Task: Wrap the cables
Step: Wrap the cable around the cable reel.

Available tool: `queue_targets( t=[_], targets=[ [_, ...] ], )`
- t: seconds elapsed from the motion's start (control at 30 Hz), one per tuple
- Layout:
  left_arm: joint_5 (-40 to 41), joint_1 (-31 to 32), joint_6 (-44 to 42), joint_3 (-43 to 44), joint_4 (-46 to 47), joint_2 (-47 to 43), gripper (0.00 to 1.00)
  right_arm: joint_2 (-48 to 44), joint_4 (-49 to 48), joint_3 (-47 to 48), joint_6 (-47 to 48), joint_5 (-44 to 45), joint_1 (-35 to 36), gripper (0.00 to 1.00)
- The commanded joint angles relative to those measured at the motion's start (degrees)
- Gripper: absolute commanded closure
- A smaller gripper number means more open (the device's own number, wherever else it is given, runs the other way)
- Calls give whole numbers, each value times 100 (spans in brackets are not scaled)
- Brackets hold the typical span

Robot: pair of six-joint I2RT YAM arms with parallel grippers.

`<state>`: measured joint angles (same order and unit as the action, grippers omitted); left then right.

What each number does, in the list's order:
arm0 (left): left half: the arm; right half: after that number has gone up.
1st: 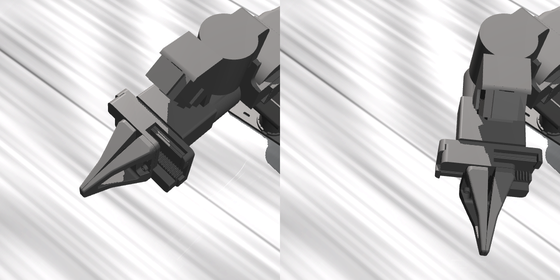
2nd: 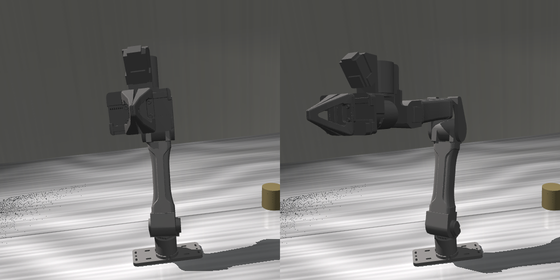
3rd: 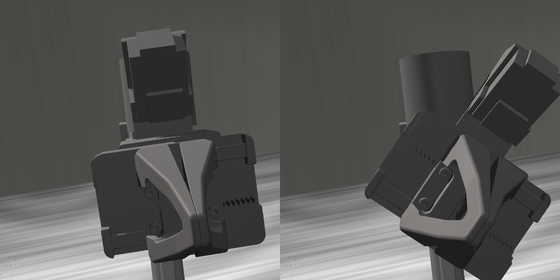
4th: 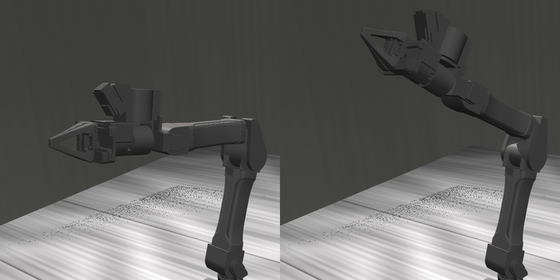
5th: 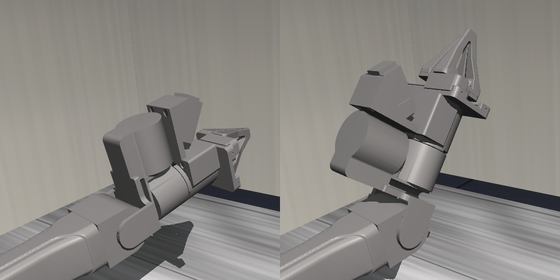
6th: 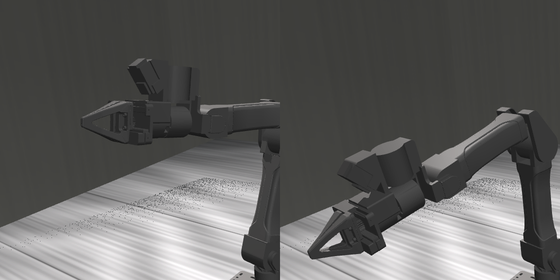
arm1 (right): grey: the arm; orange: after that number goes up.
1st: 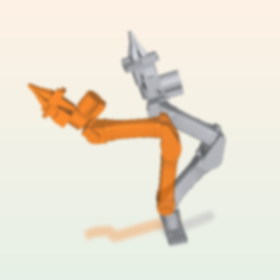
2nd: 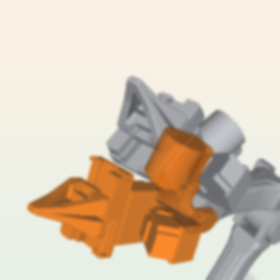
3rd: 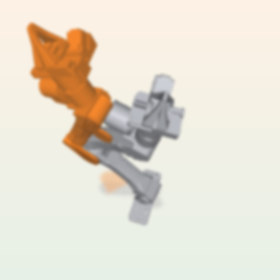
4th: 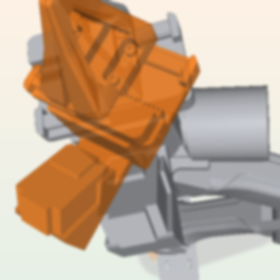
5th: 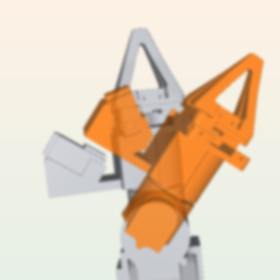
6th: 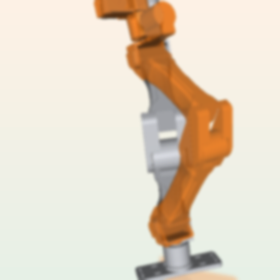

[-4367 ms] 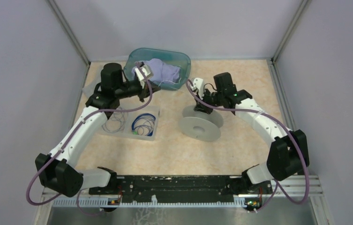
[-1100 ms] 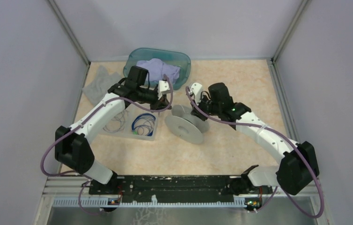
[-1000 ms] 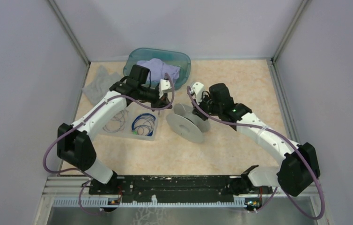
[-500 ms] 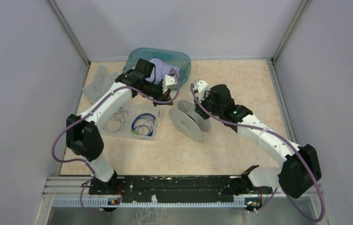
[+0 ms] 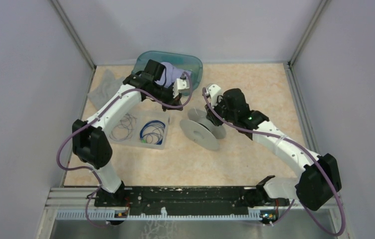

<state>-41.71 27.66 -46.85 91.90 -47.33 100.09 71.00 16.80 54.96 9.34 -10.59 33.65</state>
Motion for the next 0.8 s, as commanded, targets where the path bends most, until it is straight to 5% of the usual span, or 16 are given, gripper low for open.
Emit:
queue_targets(
  t=[0.0,0.2,0.47,0.77],
  targets=[
    [3,38,-156,148,-154,54,100,-95,28,376,107,56,36,80],
    [-4,38,-123,161,-146,45,100,-67,56,436,62,107,45,92],
    [36,42,-113,299,-181,109,100,-23,-57,419,-82,334,178,97],
    [-11,38,-96,458,-188,182,100,-35,69,521,63,372,213,77]
  ],
)
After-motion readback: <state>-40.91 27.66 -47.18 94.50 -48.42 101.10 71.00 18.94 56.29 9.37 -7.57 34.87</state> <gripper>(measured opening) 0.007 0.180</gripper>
